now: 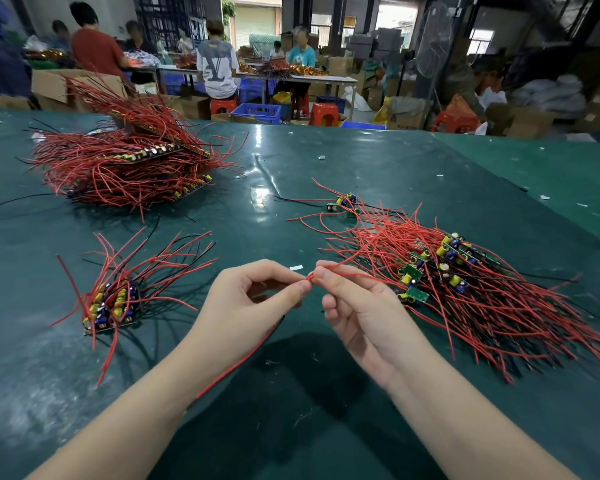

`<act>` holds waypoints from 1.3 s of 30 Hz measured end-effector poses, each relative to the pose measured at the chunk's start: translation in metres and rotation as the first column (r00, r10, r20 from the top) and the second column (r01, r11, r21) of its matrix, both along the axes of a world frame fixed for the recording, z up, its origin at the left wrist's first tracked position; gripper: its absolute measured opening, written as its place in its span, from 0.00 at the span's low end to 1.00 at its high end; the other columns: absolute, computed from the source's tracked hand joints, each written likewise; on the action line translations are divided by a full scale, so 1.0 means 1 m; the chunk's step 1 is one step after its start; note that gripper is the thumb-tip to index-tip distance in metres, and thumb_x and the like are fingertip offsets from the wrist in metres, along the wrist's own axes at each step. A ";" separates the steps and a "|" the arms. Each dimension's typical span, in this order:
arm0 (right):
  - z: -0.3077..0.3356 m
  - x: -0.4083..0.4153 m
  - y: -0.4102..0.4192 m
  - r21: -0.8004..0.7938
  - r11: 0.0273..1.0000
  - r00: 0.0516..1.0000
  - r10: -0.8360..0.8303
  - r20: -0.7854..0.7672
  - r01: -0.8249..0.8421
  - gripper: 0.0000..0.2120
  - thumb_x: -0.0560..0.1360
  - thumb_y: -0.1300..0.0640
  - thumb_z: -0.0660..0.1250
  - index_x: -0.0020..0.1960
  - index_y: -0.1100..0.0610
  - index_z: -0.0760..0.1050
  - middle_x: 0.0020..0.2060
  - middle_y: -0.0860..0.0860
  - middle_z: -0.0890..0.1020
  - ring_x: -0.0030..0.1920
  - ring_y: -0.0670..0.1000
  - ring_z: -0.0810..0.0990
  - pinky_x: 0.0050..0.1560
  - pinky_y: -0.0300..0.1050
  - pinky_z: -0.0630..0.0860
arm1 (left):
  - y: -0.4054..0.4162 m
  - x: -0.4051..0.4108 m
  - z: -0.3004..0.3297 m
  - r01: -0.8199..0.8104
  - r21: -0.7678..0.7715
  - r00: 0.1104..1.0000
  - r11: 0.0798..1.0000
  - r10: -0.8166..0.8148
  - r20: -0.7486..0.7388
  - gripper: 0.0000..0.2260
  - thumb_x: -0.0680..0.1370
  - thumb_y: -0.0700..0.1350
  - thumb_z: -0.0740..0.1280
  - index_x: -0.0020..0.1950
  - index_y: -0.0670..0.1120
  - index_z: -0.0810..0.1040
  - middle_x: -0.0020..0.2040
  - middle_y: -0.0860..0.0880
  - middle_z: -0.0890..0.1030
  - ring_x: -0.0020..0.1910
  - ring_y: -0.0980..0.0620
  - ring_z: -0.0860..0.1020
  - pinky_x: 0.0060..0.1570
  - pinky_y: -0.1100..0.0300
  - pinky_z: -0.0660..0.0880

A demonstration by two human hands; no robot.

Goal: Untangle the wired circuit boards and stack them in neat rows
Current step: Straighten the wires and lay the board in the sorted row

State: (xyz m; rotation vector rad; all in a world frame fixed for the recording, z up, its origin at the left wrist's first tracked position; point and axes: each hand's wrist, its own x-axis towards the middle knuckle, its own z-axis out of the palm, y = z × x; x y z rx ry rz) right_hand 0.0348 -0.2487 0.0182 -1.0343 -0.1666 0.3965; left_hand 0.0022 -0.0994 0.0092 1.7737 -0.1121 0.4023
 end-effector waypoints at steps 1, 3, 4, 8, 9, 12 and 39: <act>0.000 0.000 -0.001 -0.007 1.000 1.000 0.008 -0.001 -0.008 0.03 0.61 0.60 0.73 0.35 0.55 0.85 0.32 0.51 0.84 0.25 0.43 0.77 0.27 0.32 0.74 | 0.000 0.000 -0.001 -0.007 0.015 1.000 1.000 0.007 0.002 0.03 0.73 0.38 0.73 0.42 0.45 0.84 0.38 0.49 0.85 0.39 0.54 0.82 0.44 0.62 0.78; 0.002 0.001 -0.004 -0.062 0.998 0.999 0.030 0.044 -0.027 0.03 0.63 0.61 0.73 0.35 0.55 0.85 0.32 0.51 0.83 0.27 0.45 0.79 0.30 0.34 0.75 | -0.001 -0.001 -0.002 -0.001 0.031 1.000 1.000 0.001 -0.011 0.03 0.73 0.38 0.73 0.41 0.45 0.84 0.37 0.50 0.84 0.39 0.55 0.81 0.45 0.61 0.77; 0.003 0.002 -0.006 -0.114 0.993 0.995 0.038 0.090 -0.027 0.05 0.65 0.63 0.73 0.35 0.54 0.85 0.32 0.51 0.83 0.28 0.46 0.80 0.31 0.34 0.76 | -0.002 -0.001 -0.003 0.014 0.028 1.000 1.000 -0.013 -0.023 0.03 0.73 0.38 0.72 0.41 0.45 0.84 0.37 0.49 0.84 0.37 0.56 0.80 0.43 0.62 0.76; 0.008 0.008 -0.017 -0.322 0.945 0.946 0.046 0.321 0.064 0.12 0.71 0.68 0.71 0.36 0.52 0.83 0.32 0.50 0.82 0.31 0.46 0.79 0.31 0.34 0.73 | -0.003 -0.001 -0.001 0.077 0.029 0.995 0.997 -0.075 -0.064 0.03 0.74 0.38 0.71 0.42 0.44 0.85 0.37 0.41 0.83 0.33 0.54 0.75 0.36 0.60 0.71; 0.009 0.009 -0.019 -0.336 0.941 0.940 0.072 0.332 0.047 0.12 0.71 0.68 0.71 0.37 0.52 0.83 0.32 0.50 0.82 0.31 0.46 0.79 0.30 0.34 0.73 | -0.003 0.000 -0.001 0.097 0.026 0.993 0.995 -0.095 -0.074 0.04 0.74 0.37 0.71 0.43 0.44 0.85 0.38 0.40 0.83 0.34 0.53 0.75 0.36 0.59 0.71; 0.012 0.010 -0.022 -0.351 0.936 0.946 0.137 0.293 -0.027 0.11 0.72 0.67 0.70 0.38 0.52 0.82 0.32 0.51 0.82 0.30 0.47 0.79 0.28 0.34 0.71 | 0.000 0.000 -0.001 0.133 0.015 0.986 0.991 -0.131 -0.105 0.05 0.74 0.36 0.71 0.44 0.45 0.85 0.39 0.42 0.84 0.36 0.54 0.76 0.39 0.59 0.72; 0.007 0.015 -0.020 -0.208 0.978 0.999 0.038 0.012 -0.035 0.01 0.60 0.57 0.75 0.31 0.53 0.84 0.33 0.53 0.85 0.28 0.45 0.80 0.26 0.32 0.73 | -0.002 -0.003 0.001 0.064 0.146 0.997 0.987 -0.069 0.030 0.04 0.73 0.39 0.73 0.45 0.47 0.85 0.43 0.52 0.84 0.43 0.58 0.82 0.45 0.68 0.74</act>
